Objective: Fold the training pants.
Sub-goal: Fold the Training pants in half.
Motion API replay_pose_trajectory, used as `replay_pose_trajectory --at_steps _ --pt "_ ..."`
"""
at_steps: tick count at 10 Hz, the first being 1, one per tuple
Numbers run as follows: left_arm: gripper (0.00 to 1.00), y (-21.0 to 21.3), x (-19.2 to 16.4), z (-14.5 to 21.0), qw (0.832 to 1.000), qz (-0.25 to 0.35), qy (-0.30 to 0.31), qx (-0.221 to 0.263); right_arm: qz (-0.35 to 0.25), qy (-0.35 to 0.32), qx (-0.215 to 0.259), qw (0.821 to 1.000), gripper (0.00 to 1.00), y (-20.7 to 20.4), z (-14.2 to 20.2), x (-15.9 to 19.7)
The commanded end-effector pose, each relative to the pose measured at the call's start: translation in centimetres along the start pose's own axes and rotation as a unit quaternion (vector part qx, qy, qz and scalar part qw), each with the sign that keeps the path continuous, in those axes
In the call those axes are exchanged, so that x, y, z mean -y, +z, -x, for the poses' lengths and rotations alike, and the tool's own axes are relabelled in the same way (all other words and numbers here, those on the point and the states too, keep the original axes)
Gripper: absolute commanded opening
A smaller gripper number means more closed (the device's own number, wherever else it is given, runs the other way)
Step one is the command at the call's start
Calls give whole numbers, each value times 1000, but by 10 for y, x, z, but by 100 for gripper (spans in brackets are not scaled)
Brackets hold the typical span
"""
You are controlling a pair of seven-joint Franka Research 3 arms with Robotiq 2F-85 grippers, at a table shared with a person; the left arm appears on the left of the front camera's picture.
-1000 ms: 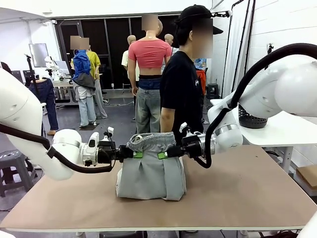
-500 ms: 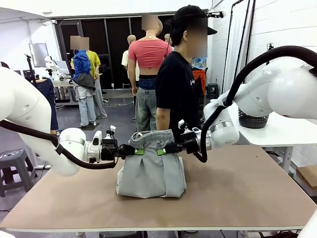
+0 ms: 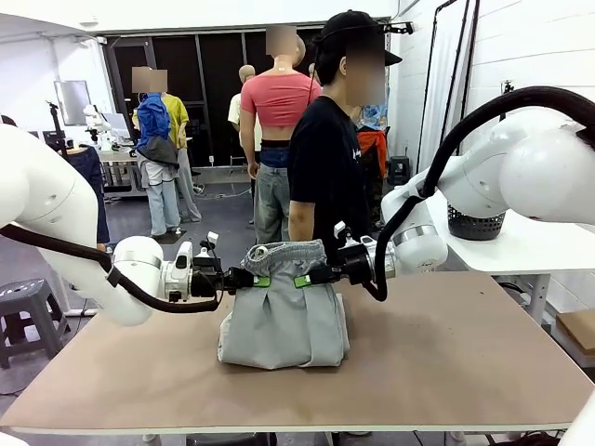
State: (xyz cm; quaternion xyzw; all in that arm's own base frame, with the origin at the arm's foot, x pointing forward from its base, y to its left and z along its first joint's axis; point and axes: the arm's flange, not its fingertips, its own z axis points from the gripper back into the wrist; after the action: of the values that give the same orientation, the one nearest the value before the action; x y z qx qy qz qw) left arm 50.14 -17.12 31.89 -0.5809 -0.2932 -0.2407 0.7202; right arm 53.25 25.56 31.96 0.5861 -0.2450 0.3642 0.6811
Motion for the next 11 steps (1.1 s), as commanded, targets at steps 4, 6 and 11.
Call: replay_pose_trajectory --at_steps 4,6,11 --pt "0 -10 -37 -13 995 -57 79 -32 22 -82 -2 996 0 -8 -2 48" --pt "0 -8 -47 -12 992 -58 110 -37 21 -117 -6 993 0 -5 2 61" --pt "0 -2 -66 -8 988 -59 142 -25 23 -160 5 987 0 3 7 86"
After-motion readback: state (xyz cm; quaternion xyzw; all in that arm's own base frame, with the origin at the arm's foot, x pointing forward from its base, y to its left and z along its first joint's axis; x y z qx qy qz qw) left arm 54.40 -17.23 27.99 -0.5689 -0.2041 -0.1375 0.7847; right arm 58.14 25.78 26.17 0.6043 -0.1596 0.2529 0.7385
